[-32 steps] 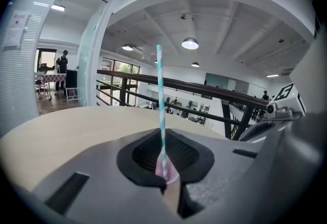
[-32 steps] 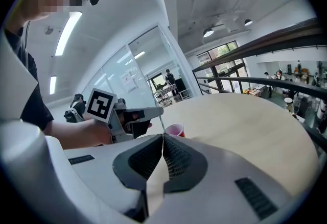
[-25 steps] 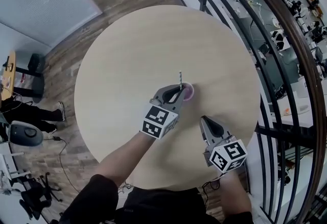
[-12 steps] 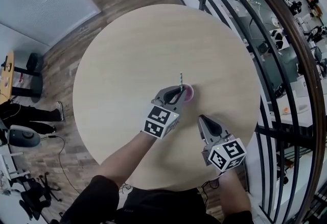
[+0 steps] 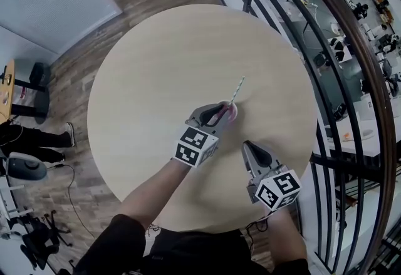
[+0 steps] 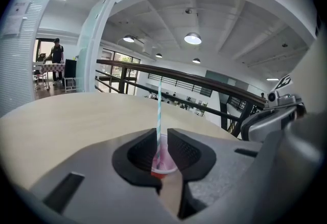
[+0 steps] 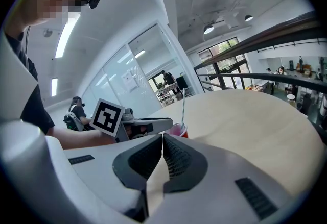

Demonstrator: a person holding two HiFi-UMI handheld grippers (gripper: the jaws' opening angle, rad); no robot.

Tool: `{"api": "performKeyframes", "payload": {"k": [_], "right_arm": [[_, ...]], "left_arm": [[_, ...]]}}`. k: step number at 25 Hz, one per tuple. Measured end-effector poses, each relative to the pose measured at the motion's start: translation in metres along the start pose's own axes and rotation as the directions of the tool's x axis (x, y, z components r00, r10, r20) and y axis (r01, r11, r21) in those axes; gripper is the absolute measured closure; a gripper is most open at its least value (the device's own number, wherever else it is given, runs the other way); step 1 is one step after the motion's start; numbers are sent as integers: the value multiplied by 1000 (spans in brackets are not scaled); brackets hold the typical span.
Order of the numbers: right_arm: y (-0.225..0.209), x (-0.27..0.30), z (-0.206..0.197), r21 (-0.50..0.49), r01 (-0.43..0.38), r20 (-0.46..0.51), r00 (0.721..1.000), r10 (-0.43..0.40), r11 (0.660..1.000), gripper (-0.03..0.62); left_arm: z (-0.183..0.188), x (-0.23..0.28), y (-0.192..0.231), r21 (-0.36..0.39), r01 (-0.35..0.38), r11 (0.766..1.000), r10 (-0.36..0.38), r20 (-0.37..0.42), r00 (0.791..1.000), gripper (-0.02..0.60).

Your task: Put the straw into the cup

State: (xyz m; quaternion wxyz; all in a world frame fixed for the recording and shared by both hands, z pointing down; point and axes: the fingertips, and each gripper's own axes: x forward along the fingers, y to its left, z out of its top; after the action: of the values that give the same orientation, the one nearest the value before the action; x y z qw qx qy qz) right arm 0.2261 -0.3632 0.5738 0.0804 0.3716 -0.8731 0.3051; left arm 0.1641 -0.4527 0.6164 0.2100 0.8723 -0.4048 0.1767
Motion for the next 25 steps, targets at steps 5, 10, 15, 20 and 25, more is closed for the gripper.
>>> {"api": "performKeyframes", "payload": {"k": [5, 10, 15, 20, 25], "right_arm": [[3, -3, -3, 0, 4, -3, 1000, -4, 1000, 571], [10, -9, -3, -7, 9, 1, 1000, -9, 1000, 571], [19, -19, 1, -25, 14, 18, 1000, -13, 1000, 571], [38, -34, 7, -42, 17, 33, 999, -15, 999, 571], [69, -56, 4, -65, 23, 58, 998, -20, 998, 571]], "left_arm": [[0, -5, 2, -3, -17, 1000, 17, 11, 1000, 523], [7, -17, -1, 8, -22, 1000, 22, 31, 999, 523], [18, -33, -15, 40, -12, 999, 9, 60, 998, 509], [29, -62, -38, 65, 19, 998, -25, 94, 995, 509], [28, -114, -63, 76, 29, 997, -39, 130, 991, 488]]}}
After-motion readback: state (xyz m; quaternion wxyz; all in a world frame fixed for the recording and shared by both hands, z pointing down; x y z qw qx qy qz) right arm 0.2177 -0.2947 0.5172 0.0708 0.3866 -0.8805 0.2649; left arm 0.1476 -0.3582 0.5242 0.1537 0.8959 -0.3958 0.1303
